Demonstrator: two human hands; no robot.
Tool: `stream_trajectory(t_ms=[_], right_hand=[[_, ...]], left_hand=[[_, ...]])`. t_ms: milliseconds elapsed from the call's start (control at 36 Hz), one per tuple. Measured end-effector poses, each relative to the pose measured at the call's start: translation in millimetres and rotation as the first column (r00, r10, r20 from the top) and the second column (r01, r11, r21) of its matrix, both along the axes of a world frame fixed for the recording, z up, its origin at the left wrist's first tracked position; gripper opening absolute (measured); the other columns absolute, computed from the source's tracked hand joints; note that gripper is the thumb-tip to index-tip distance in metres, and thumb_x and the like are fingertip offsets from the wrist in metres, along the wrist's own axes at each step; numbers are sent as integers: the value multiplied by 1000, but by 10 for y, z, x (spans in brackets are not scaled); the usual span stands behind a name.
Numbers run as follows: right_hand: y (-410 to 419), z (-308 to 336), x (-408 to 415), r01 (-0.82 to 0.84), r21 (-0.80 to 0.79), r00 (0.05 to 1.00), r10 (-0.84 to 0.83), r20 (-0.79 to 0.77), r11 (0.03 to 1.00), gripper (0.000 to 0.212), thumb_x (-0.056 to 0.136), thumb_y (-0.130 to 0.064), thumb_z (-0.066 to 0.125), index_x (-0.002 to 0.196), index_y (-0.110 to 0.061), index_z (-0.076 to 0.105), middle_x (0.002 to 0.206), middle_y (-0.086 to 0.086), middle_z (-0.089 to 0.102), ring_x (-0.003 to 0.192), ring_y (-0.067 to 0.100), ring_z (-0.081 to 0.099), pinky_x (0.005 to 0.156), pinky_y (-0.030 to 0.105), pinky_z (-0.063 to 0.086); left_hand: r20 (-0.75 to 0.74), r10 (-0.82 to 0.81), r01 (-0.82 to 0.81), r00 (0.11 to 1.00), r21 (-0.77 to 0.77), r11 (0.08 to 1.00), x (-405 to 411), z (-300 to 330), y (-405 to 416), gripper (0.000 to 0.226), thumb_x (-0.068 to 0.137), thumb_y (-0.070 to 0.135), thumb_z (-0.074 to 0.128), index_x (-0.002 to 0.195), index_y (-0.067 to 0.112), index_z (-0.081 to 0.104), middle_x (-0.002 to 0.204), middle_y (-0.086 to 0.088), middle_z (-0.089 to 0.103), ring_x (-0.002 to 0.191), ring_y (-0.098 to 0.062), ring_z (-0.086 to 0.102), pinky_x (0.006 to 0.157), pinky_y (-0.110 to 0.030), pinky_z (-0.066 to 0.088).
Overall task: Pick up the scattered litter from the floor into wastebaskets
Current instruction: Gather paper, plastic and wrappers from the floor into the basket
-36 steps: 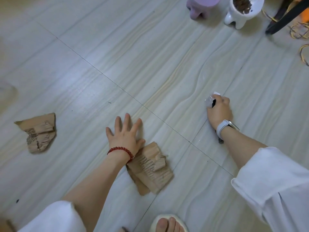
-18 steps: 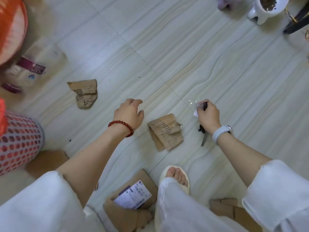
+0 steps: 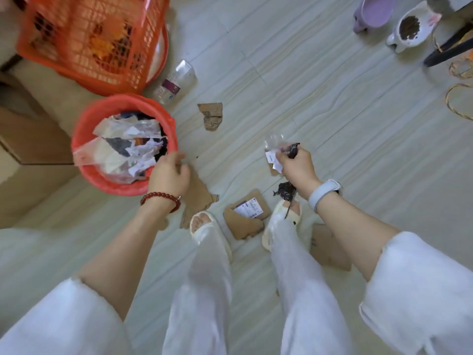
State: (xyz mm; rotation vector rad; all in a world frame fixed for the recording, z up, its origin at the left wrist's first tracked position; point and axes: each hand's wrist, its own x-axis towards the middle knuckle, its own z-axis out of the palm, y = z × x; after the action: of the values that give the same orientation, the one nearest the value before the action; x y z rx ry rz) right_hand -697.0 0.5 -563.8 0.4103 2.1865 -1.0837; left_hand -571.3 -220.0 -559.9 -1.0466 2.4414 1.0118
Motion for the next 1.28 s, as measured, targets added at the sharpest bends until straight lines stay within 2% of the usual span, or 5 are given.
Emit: stream_trajectory(t_ms=[306,528,917,1083,1278], right_hand=[[-449,660,726,129,-107,957,-95,273,986,20,90,-8,49,75,-21,48,71,3,49,51,14,39,33,14,30],[-843,835,1036,169,-157,942,-113,317,973,22,87,2,41,78,-14,54,70,8,51,49,15,34,32,14,26],[-2681,438,1182,171,-79,982,-164,93,982,22,86,-6,45,67,-18,44,65,-1,44,71,23,42,68,29,34],[-3483,-286,1011,99,60,985,-90,-144,993,15,87,1,45,78,-9,51,85,11,50,76,24,40,57,20,19],[-3837,-932,1181,70,116,995,-61,-78,991,34,84,1,51,118,-3,50,128,16,36,109,35,48,92,36,41]], left_hand=[[147,311,-323,939,66,944,944,813,-167,33,91,5,43,123,3,52,118,-16,59,65,-14,53,54,-11,34],[237,344,-367,908,55,929,1361,999,-206,32,92,10,43,122,7,52,123,-14,58,105,-29,57,80,-29,41],[242,61,-93,968,124,988,959,312,-1983,31,89,10,47,118,12,56,113,-15,63,105,-33,57,86,-36,47],[204,-194,183,960,69,981,609,-416,-2874,35,88,11,48,123,12,54,119,-16,56,105,-31,57,87,-32,45],[179,-298,292,937,60,954,133,-1093,-3279,37,90,9,46,126,5,49,125,-23,52,115,-35,49,94,-39,41]])
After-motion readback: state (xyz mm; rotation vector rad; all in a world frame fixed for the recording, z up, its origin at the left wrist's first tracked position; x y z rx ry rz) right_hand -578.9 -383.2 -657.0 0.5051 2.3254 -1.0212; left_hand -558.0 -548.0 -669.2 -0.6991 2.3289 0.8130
